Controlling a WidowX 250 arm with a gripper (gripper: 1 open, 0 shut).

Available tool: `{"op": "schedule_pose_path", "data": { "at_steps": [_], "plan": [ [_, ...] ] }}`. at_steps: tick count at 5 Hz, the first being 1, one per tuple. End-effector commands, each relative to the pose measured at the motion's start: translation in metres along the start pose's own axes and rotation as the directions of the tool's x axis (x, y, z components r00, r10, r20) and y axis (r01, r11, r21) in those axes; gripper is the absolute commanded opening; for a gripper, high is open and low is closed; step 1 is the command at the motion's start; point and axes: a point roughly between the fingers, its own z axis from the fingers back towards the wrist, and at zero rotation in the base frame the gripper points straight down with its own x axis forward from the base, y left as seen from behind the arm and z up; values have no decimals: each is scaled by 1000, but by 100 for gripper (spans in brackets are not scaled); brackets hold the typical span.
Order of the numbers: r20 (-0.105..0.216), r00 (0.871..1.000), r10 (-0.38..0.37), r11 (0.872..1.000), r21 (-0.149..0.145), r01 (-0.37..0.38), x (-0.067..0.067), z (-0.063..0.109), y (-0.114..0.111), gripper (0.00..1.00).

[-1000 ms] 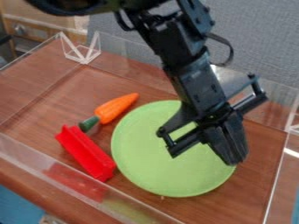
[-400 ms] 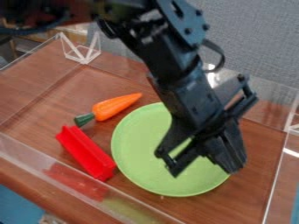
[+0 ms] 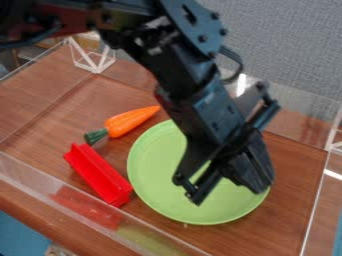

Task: Put the carrot on the left side

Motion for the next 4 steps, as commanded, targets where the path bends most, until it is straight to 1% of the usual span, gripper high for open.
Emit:
{"op": "schedule_pose_path", "data": {
  "at_steps": [1,2,4],
  "plan": [
    [30,994,107,992,-63,-105,7,6,2,0],
    [53,981,187,979,-92,-182,12,5,3,0],
    [28,990,136,989,-53,-134,11,16,-6,0]
  ]
}}
